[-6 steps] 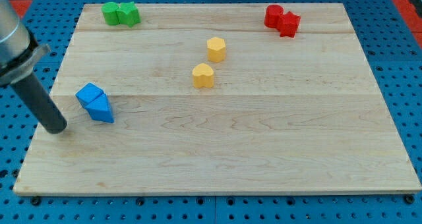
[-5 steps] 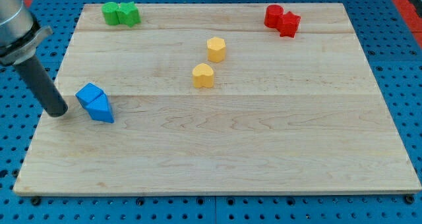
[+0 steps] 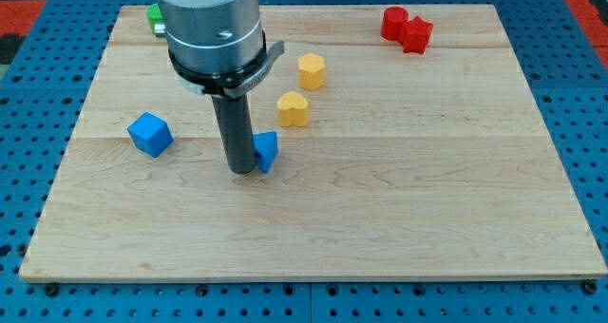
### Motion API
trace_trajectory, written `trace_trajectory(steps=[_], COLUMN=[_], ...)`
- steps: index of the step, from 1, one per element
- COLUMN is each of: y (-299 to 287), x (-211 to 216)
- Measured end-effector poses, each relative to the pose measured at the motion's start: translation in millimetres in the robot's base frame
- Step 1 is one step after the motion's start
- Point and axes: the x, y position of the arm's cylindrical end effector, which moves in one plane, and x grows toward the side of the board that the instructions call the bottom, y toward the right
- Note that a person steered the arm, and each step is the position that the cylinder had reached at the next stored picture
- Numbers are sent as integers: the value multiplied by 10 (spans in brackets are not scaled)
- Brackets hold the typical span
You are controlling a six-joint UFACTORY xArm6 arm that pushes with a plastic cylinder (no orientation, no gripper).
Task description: Move blue triangle towards yellow heart
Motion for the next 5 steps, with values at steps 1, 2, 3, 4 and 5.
trace_trajectory(steps=[1, 2, 3, 4, 5], y=[8, 36, 36, 57, 207], x=[-128, -193, -193, -193, -193])
